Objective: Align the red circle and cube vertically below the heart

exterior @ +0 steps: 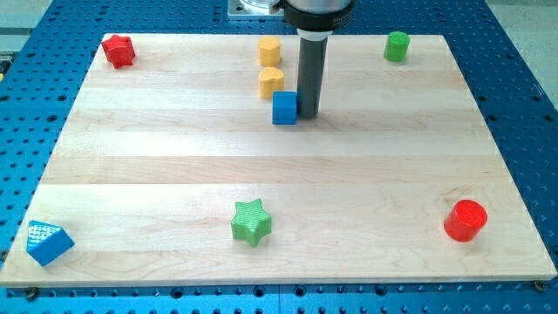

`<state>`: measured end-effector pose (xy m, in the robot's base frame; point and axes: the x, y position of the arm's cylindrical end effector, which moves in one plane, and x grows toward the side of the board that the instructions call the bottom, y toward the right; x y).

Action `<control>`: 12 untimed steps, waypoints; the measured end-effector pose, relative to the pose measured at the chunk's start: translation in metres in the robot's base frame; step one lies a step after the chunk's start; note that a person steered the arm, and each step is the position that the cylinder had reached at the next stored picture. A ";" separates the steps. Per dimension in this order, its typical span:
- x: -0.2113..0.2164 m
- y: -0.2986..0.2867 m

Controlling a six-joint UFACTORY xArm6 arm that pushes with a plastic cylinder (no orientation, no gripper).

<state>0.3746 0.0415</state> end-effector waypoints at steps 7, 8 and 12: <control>0.187 0.198; 0.193 0.144; 0.096 0.053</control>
<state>0.4707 0.0941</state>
